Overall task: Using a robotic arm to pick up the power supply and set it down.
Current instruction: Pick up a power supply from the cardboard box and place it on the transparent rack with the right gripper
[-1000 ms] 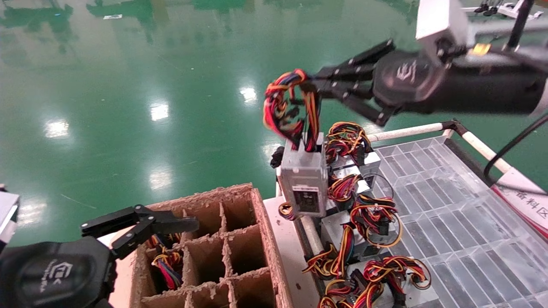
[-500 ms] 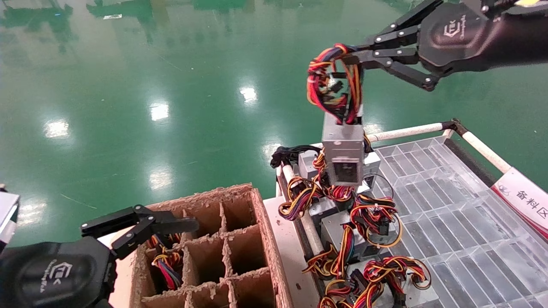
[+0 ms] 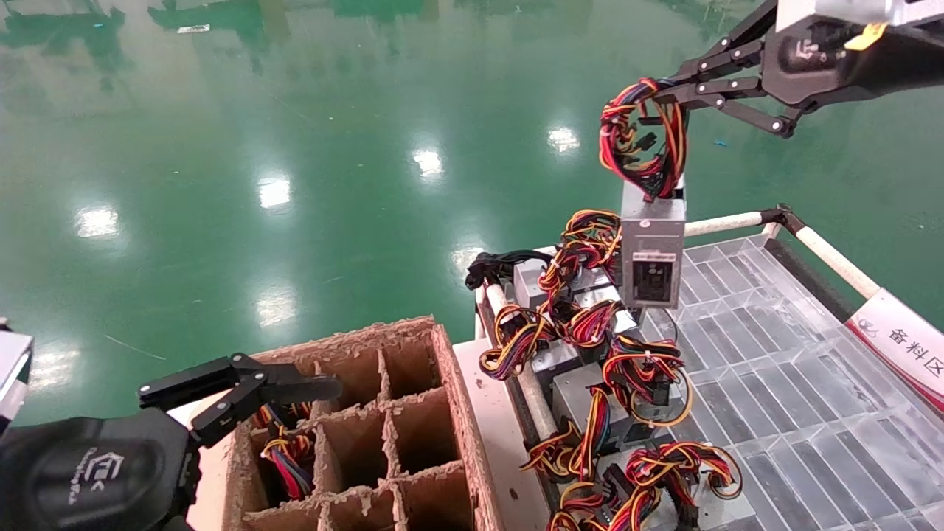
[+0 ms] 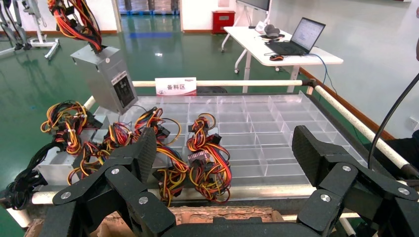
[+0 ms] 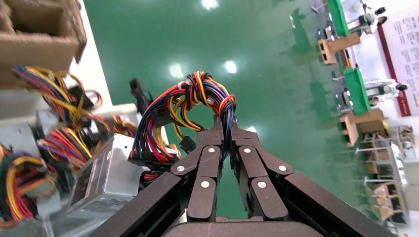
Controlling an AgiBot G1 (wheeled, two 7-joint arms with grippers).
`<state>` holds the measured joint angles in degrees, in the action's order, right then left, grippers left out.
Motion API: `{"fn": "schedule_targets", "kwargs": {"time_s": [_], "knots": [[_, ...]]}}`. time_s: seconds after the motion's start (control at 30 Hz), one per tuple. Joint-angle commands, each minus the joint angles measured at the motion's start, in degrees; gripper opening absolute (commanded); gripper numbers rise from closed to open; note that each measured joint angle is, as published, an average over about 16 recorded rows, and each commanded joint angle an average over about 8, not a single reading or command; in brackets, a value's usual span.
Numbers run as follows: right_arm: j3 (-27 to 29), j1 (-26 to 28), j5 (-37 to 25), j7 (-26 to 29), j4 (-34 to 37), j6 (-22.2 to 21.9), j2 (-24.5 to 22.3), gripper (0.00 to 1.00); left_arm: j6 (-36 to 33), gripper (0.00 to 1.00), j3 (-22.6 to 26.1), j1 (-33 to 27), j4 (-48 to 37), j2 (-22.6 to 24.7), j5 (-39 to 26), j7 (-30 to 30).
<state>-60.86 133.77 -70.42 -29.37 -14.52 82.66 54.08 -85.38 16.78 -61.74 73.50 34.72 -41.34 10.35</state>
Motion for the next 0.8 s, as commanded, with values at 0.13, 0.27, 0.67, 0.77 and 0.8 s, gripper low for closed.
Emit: {"fn": "schedule_targets", "kwargs": {"time_s": [0.13,0.27,0.67,0.77,0.8], "knots": [[-0.9,-0.2,-1.7,-4.3,2.1,-1.7,0.9,0.00,0.0,1.00,0.0,0.0,0.0,0.0,0.0,0.0],[-1.8,-0.7,-3.3,-7.1,3.4,-3.1,2.1,0.00,0.0,1.00,0.0,0.0,0.0,0.0,0.0,0.0],[-3.3,-2.6,-5.6,-11.9,7.7,-5.7,5.0,0.00,0.0,1.00,0.1,0.0,0.0,0.0,0.0,0.0],[-3.4,-3.2,-5.8,-12.5,8.9,-5.8,5.3,0.00,0.0,1.00,0.1,0.0,0.0,0.0,0.1,0.0],[-3.5,-3.4,-5.8,-12.8,9.3,-5.8,5.3,0.00,0.0,1.00,0.1,0.0,0.0,0.0,0.1,0.0]]}}
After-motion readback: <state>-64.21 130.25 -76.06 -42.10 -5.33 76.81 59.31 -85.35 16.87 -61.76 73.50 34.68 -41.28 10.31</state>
